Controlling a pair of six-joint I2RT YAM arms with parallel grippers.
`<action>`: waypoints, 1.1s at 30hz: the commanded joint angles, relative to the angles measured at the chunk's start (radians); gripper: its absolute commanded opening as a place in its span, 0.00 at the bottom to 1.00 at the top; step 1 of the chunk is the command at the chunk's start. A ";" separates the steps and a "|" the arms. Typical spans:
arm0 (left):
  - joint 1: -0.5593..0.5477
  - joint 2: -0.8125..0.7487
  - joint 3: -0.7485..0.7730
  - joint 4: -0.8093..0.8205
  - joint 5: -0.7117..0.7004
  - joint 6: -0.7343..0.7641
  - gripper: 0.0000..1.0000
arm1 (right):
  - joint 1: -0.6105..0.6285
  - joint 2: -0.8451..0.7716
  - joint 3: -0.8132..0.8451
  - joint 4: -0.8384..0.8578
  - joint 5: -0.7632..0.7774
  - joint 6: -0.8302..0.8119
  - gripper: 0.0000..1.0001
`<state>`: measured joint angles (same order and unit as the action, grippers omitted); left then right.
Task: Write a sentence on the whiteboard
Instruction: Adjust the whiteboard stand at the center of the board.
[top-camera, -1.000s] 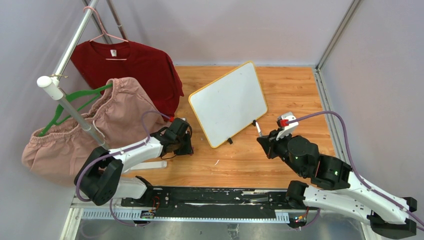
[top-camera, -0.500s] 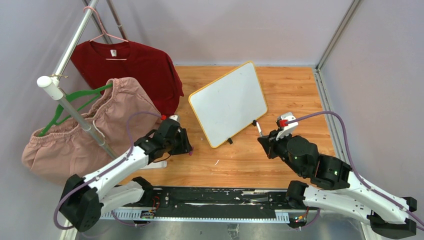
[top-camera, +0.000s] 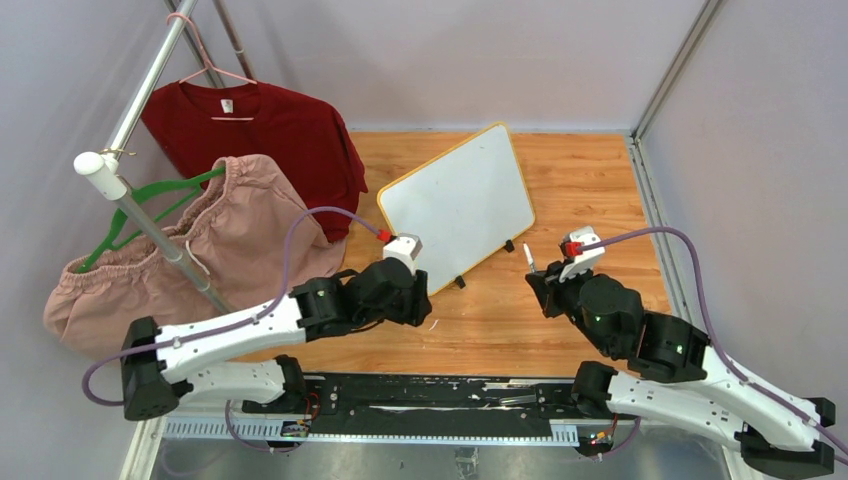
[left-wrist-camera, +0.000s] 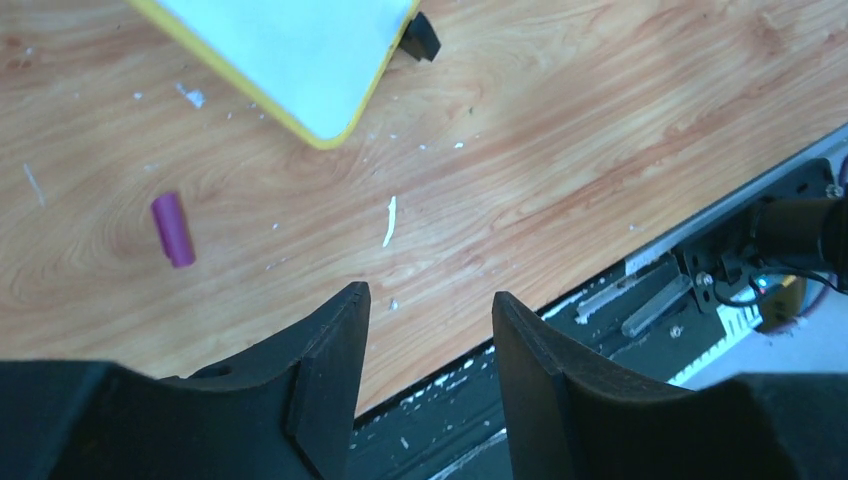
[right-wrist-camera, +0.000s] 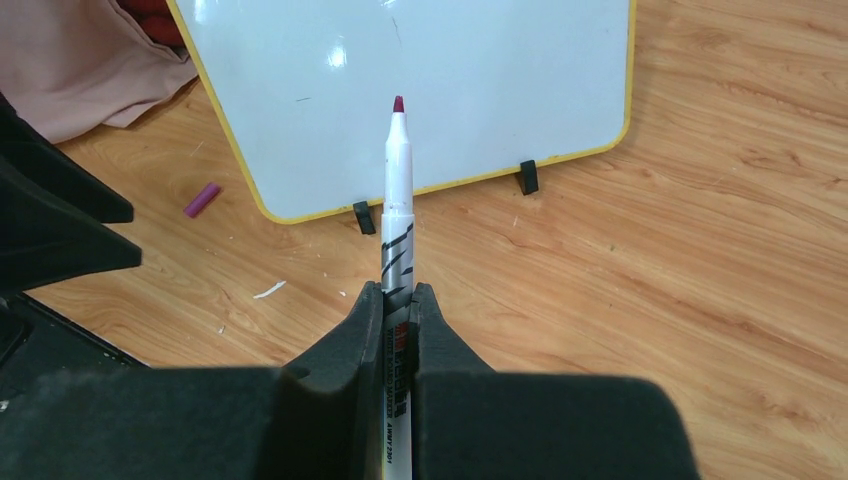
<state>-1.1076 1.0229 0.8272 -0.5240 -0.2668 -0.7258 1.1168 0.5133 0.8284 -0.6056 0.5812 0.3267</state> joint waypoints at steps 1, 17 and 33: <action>-0.058 0.140 0.064 0.084 -0.125 -0.015 0.54 | -0.003 -0.041 0.024 -0.035 0.047 0.011 0.00; -0.134 0.695 0.363 0.119 -0.337 -0.253 0.61 | -0.003 -0.089 0.058 -0.072 0.060 -0.001 0.00; -0.140 0.919 0.556 -0.044 -0.458 -0.439 0.56 | -0.003 -0.187 0.105 -0.158 0.095 -0.012 0.00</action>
<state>-1.2430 1.9087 1.3293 -0.5293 -0.6315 -1.1309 1.1168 0.3382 0.8928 -0.7334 0.6445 0.3317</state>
